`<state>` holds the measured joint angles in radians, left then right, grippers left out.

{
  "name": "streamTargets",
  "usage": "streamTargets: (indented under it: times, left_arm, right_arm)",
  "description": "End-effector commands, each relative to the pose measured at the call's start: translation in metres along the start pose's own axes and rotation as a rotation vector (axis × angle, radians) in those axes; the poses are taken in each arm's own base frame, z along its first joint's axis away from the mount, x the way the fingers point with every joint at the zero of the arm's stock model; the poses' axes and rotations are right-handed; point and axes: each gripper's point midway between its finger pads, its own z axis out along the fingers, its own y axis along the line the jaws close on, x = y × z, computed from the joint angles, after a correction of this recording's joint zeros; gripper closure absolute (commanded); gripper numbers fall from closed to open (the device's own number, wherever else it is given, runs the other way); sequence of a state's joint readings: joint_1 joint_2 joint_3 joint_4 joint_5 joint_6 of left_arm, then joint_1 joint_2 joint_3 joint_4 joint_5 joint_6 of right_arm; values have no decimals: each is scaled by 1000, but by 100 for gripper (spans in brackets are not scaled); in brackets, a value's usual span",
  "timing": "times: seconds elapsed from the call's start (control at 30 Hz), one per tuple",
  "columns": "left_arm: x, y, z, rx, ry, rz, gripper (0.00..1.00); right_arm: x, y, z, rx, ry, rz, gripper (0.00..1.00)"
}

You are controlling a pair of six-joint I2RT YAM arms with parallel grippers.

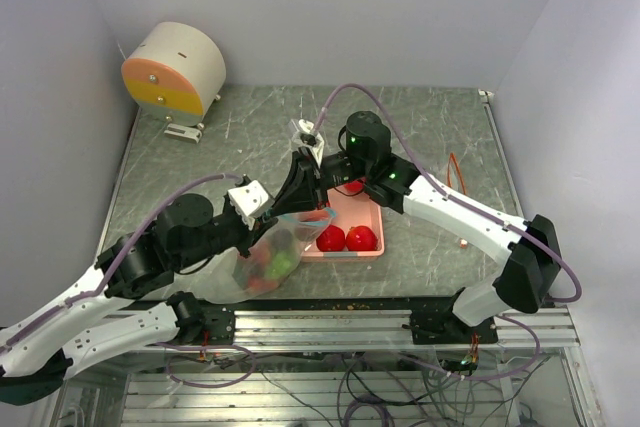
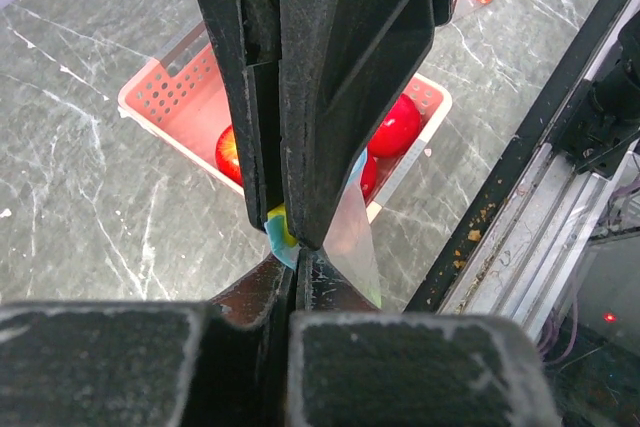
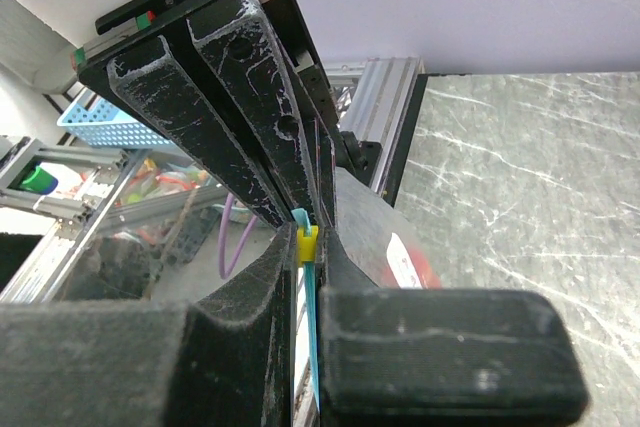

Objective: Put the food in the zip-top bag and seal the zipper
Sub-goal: Zip the zipper food storage bag at the center of the board.

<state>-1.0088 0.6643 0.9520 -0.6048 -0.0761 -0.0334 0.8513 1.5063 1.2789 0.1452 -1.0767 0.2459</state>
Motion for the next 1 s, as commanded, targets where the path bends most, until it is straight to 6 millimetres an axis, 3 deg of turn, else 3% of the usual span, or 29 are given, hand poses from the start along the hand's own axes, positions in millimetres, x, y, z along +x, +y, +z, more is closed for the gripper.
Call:
streamTargets:
  times: [0.0,0.23,0.53,0.7,0.97]
  left_arm:
    - [-16,3,-5,-16,-67,-12,93]
    - [-31,18,-34,-89,-180,-49,93]
    - [-35,11,-32,-54,-198,-52,93]
    - [-36,24,-38,-125,-192,-61,93]
    - [-55,37,-71,-185,-269,-78,93]
  right_arm:
    - [-17,4,1,-11,-26,-62,100]
    - [-2,-14,-2,10,1,-43,100]
    - [8,-25,0,-9,14,-25,99]
    - [23,-31,-2,5,49,-32,99]
    - [54,-40,-20,-6,66,-48,99]
